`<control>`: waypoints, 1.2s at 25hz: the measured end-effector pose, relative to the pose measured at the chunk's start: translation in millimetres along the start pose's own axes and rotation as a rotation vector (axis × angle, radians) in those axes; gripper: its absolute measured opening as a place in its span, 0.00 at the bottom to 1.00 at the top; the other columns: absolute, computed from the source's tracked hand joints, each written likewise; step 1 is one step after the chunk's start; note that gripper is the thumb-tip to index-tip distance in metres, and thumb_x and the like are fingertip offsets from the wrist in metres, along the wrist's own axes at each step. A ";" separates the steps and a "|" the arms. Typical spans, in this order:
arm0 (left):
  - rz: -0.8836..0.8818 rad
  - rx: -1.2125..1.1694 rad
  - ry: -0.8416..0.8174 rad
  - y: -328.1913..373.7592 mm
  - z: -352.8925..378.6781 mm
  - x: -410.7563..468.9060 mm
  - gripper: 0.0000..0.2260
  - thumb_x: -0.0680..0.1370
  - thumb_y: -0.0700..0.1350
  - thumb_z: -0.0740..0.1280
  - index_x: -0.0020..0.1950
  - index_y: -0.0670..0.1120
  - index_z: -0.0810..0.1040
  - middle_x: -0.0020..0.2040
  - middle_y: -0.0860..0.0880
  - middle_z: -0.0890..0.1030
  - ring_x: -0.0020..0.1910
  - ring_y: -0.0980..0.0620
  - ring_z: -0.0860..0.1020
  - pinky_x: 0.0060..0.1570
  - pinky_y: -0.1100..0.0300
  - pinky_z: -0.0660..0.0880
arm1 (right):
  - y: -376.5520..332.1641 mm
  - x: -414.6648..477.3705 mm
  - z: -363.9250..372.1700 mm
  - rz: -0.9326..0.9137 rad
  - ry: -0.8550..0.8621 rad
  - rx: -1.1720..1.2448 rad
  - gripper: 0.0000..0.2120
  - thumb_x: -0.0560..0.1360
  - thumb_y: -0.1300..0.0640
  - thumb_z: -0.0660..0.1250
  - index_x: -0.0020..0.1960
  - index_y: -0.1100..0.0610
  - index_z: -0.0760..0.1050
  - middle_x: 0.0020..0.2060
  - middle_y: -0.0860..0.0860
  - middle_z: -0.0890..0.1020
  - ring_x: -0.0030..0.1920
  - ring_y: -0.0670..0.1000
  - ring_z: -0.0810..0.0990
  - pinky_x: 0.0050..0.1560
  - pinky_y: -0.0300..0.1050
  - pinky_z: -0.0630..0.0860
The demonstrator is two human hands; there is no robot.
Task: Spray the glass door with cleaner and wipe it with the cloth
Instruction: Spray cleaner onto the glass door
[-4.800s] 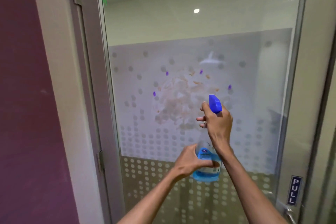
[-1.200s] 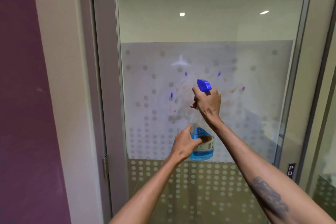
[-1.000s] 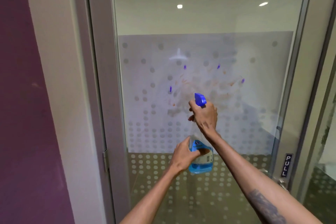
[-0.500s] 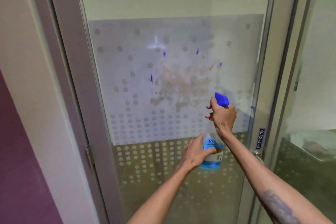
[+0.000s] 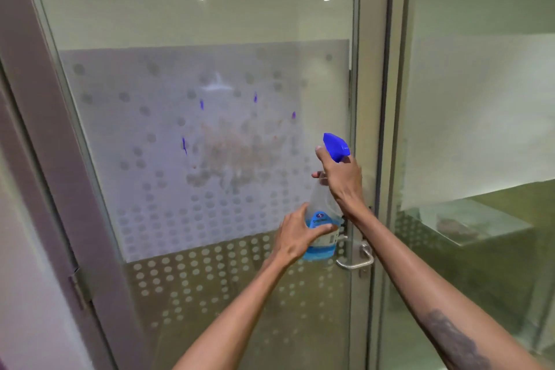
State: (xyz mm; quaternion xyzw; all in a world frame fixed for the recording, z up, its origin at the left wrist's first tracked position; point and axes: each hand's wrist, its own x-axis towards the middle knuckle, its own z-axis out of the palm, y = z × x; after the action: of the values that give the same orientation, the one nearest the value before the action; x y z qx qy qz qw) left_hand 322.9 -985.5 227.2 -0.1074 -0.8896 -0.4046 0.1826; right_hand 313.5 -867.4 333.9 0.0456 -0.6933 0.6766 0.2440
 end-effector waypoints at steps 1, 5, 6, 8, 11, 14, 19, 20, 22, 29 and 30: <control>0.003 0.017 0.006 11.8 11.5 2.5 0.25 0.70 0.67 0.75 0.55 0.50 0.78 0.48 0.50 0.85 0.47 0.48 0.82 0.47 0.52 0.78 | 0.5 5.0 -19.4 0.006 -0.015 -0.048 0.16 0.75 0.43 0.70 0.54 0.53 0.79 0.32 0.45 0.80 0.42 0.56 0.89 0.54 0.63 0.83; 0.036 -0.064 -0.010 66.3 85.4 13.3 0.19 0.70 0.67 0.75 0.48 0.55 0.77 0.42 0.55 0.84 0.42 0.54 0.83 0.44 0.55 0.80 | 5.8 29.6 -121.3 -0.006 -0.124 -0.334 0.07 0.75 0.48 0.69 0.48 0.51 0.77 0.40 0.48 0.83 0.45 0.56 0.84 0.45 0.50 0.77; 0.047 -0.101 -0.020 79.9 107.9 14.9 0.18 0.70 0.67 0.75 0.48 0.56 0.77 0.42 0.56 0.84 0.41 0.59 0.83 0.43 0.58 0.80 | 8.7 35.5 -148.2 -0.010 -0.148 -0.395 0.07 0.76 0.49 0.69 0.49 0.51 0.76 0.40 0.48 0.82 0.44 0.55 0.82 0.44 0.49 0.76; 0.066 -0.152 -0.037 107.5 154.7 16.6 0.21 0.69 0.68 0.74 0.53 0.55 0.80 0.43 0.58 0.85 0.42 0.63 0.84 0.42 0.63 0.80 | 16.4 46.7 -200.7 0.005 -0.177 -0.464 0.09 0.77 0.50 0.69 0.53 0.52 0.75 0.40 0.48 0.79 0.43 0.54 0.79 0.47 0.50 0.76; 0.077 -0.217 -0.113 148.1 232.6 21.6 0.23 0.70 0.66 0.76 0.57 0.53 0.80 0.44 0.58 0.85 0.42 0.66 0.83 0.41 0.68 0.79 | 36.8 61.1 -280.5 0.064 -0.156 -0.496 0.14 0.77 0.48 0.70 0.57 0.54 0.75 0.42 0.49 0.79 0.44 0.54 0.78 0.50 0.54 0.77; 0.093 -0.266 -0.199 188.5 309.0 32.0 0.17 0.71 0.63 0.77 0.52 0.58 0.76 0.42 0.62 0.81 0.39 0.69 0.81 0.37 0.73 0.76 | 60.5 73.2 -356.2 0.112 -0.077 -0.515 0.19 0.76 0.47 0.73 0.61 0.56 0.75 0.47 0.51 0.81 0.46 0.54 0.79 0.51 0.53 0.79; 0.125 -0.326 -0.368 250.7 440.1 48.9 0.19 0.72 0.62 0.76 0.53 0.54 0.76 0.43 0.58 0.82 0.41 0.62 0.82 0.37 0.70 0.77 | 105.5 101.0 -480.9 0.138 0.075 -0.644 0.15 0.74 0.49 0.77 0.50 0.54 0.74 0.38 0.46 0.79 0.37 0.45 0.78 0.37 0.39 0.69; 0.131 -0.338 -0.417 263.0 468.0 52.6 0.17 0.72 0.63 0.76 0.53 0.55 0.77 0.42 0.59 0.82 0.38 0.65 0.82 0.35 0.71 0.76 | 114.9 108.6 -506.8 0.144 0.103 -0.667 0.15 0.74 0.49 0.78 0.49 0.53 0.73 0.37 0.45 0.78 0.36 0.43 0.77 0.35 0.37 0.67; 0.136 -0.368 -0.500 288.1 522.8 64.4 0.13 0.72 0.62 0.76 0.49 0.59 0.77 0.39 0.61 0.81 0.34 0.69 0.81 0.37 0.70 0.78 | 134.4 127.7 -558.0 0.169 0.161 -0.708 0.17 0.74 0.48 0.78 0.50 0.52 0.72 0.40 0.46 0.79 0.37 0.42 0.77 0.36 0.37 0.67; 0.130 -0.441 -0.691 378.1 712.6 127.5 0.20 0.74 0.56 0.78 0.61 0.52 0.77 0.53 0.52 0.83 0.50 0.53 0.83 0.55 0.54 0.82 | 196.5 216.3 -727.7 0.293 0.301 -0.820 0.16 0.74 0.47 0.78 0.43 0.53 0.73 0.33 0.46 0.78 0.33 0.47 0.76 0.35 0.40 0.72; 0.139 -0.427 -0.713 387.8 735.2 136.6 0.21 0.75 0.54 0.78 0.63 0.50 0.77 0.55 0.50 0.84 0.52 0.52 0.82 0.57 0.53 0.82 | 204.9 227.3 -748.0 0.304 0.320 -0.827 0.16 0.74 0.47 0.78 0.42 0.54 0.74 0.35 0.49 0.80 0.34 0.49 0.78 0.36 0.42 0.75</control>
State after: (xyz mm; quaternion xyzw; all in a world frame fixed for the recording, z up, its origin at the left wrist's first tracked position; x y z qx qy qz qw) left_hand 155.0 -169.6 102.0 -0.3358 -0.7839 -0.5041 -0.1362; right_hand 240.6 -71.9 211.3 -0.2625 -0.8572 0.3702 0.2435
